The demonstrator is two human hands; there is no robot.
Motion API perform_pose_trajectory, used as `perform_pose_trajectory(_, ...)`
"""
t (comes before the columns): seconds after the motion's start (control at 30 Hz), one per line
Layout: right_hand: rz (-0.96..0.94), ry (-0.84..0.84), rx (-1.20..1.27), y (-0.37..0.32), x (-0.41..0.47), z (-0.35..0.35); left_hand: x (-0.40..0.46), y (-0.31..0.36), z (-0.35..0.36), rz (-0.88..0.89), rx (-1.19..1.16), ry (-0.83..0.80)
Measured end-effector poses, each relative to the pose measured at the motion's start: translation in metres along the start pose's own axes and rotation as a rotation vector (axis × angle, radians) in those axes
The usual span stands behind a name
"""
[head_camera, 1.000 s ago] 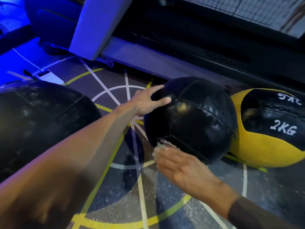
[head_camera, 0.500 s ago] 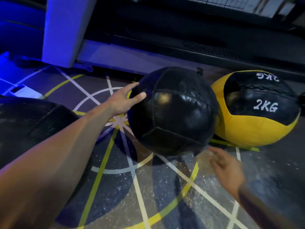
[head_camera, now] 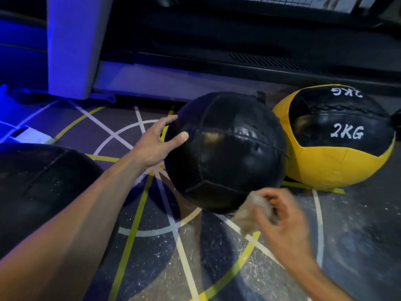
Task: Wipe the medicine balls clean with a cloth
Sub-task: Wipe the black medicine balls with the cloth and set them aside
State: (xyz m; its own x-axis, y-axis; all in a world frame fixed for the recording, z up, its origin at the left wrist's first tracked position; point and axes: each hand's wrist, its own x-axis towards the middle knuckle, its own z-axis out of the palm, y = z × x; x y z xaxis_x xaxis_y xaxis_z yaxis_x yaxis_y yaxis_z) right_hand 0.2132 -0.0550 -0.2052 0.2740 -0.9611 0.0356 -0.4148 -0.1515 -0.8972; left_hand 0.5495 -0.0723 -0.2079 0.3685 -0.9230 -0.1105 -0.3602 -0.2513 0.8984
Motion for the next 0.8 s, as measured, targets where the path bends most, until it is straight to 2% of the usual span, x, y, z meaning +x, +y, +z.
perform_pose_trajectory(0.1, 0.051, 0.206, 0.006, 0.015, 0.031, -0.028, -0.022, 0.001, 0.01, 0.06, 0.04, 0.057)
perform_pose_trajectory(0.2, 0.229, 0.268, 0.076, 0.035, 0.043, -0.038, -0.044, 0.004, 0.009, 0.086, 0.106, 0.017)
perform_pose_trajectory(0.23, 0.278, 0.26, 0.096, 0.043, 0.043, -0.042, -0.045, 0.006, 0.006, 0.089, 0.066, 0.0)
perform_pose_trajectory(0.3, 0.383, 0.25, 0.175, 0.051, 0.041, -0.051, -0.039, 0.014, 0.003, 0.081, -0.161, 0.061)
perform_pose_trajectory(0.37, 0.458, 0.224, 0.248, 0.055, 0.04, -0.062, -0.021, 0.017, 0.004, -0.01, -0.314, 0.165)
perform_pose_trajectory(0.4, 0.483, 0.205, 0.287, 0.057, 0.042, -0.066, -0.012, 0.015, 0.005, -0.076, -0.323, 0.155)
perform_pose_trajectory(0.5, 0.599, 0.177, 0.417, 0.056, 0.046, -0.07, 0.004, 0.0, 0.012, -0.321, -0.312, -0.066)
perform_pose_trajectory(0.57, 0.659, 0.159, 0.484, 0.054, 0.05, -0.068, 0.004, -0.006, 0.018, -0.417, -0.398, -0.163)
perform_pose_trajectory(0.7, 0.651, 0.125, 0.535, 0.051, 0.054, -0.067, -0.004, -0.014, 0.024, -0.365, -0.519, -0.2)
perform_pose_trajectory(0.8, 0.497, 0.079, 0.54, 0.038, 0.059, -0.062, -0.017, -0.023, 0.016, -0.344, -0.536, -0.15)
